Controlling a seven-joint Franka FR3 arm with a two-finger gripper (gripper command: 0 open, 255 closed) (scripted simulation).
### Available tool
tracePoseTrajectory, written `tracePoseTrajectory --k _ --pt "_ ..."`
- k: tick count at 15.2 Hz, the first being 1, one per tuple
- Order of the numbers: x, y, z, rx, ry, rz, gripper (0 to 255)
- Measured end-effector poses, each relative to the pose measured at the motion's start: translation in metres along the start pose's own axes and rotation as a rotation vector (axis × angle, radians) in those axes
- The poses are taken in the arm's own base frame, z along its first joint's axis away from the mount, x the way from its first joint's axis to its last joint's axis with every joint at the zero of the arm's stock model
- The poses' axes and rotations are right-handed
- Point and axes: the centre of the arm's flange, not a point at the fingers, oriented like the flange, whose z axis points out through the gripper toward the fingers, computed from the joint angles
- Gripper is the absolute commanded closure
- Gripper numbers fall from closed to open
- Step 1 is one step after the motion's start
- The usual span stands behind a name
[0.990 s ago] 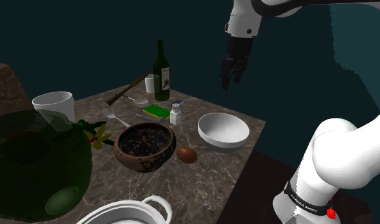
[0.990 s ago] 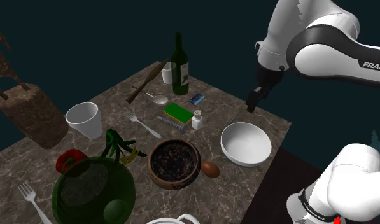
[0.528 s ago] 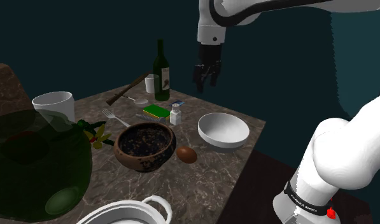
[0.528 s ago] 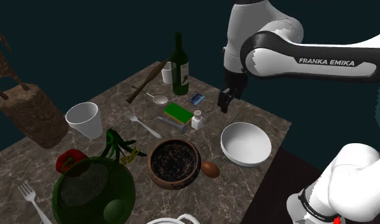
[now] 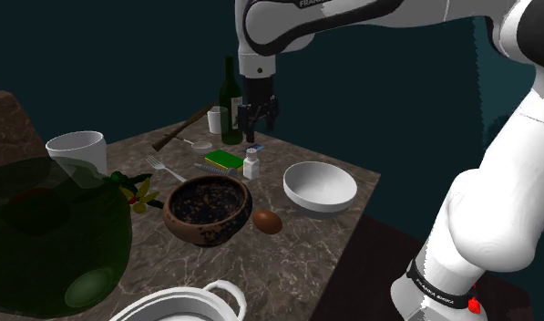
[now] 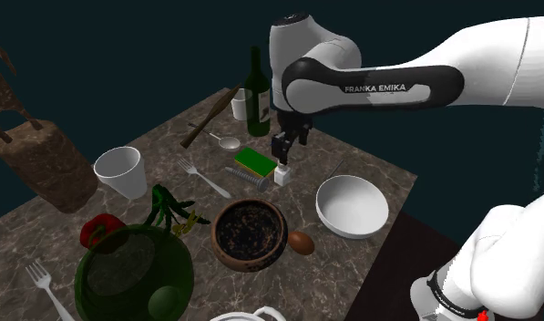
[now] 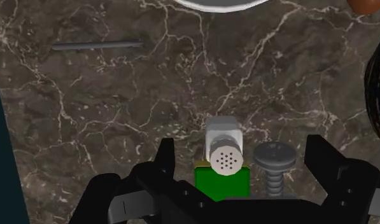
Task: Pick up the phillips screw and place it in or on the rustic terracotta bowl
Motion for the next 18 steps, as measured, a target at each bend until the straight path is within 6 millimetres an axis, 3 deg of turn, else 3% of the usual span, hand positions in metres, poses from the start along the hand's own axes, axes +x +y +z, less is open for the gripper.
tracePoseTrajectory --k 12,14,18 --pt "0.148 -0.063 0.060 -0.010 -0.082 -0.072 0" --pt "0.160 -0.070 0.068 -0.011 -0.091 -0.078 0" --pt "0.161 -0.072 0.088 -0.011 -0.094 -0.079 0"
